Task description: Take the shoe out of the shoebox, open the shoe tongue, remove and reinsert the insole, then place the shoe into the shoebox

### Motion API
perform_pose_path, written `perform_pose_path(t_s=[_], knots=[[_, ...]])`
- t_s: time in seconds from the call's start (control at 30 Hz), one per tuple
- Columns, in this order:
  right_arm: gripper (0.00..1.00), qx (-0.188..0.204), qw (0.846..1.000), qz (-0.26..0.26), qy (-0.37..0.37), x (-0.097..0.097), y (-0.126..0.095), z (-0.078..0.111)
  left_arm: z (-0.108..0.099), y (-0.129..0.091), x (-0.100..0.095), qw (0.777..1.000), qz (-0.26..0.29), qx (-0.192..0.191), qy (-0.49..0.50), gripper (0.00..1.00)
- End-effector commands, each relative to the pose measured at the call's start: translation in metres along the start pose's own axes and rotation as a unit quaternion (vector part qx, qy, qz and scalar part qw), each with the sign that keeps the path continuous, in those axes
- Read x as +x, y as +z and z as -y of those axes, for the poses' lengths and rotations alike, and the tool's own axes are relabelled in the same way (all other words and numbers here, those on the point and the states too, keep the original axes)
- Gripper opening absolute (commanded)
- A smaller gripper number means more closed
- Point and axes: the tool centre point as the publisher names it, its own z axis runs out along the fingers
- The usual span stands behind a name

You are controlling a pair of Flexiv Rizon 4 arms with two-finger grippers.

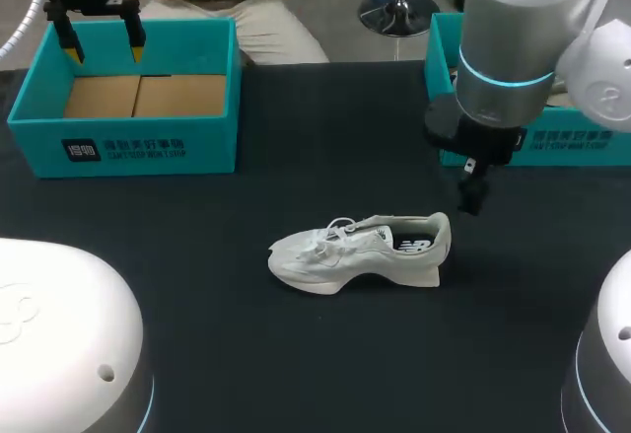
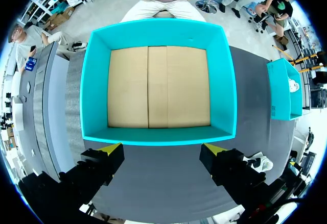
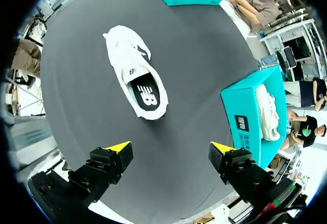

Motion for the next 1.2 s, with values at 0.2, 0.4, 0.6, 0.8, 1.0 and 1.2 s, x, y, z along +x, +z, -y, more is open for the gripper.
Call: perform_pose_path(t_s=[0.2,0.4,0.6,0.8,1.0,1.2], knots=[[1.0,-0.164,0.919,-0.002,-0.358,-0.013,0.012,0.048,0.0,0.0,0.0,1.0,0.0,0.0,0.0,1.0],[1.0,-0.104,0.939,-0.011,-0.329,-0.018,0.016,0.051,0.0,0.0,0.0,1.0,0.0,0.0,0.0,1.0],[1.0,-0.104,0.939,-0.011,-0.329,-0.018,0.016,0.051,0.0,0.0,0.0,1.0,0.0,0.0,0.0,1.0],[1.0,-0.104,0.939,-0.011,-0.329,-0.018,0.016,0.051,0.0,0.0,0.0,1.0,0.0,0.0,0.0,1.0],[1.0,-0.104,0.939,-0.011,-0.329,-0.018,0.016,0.051,0.0,0.0,0.0,1.0,0.0,0.0,0.0,1.0],[1.0,-0.104,0.939,-0.011,-0.329,-0.018,0.016,0.051,0.0,0.0,0.0,1.0,0.0,0.0,0.0,1.0]])
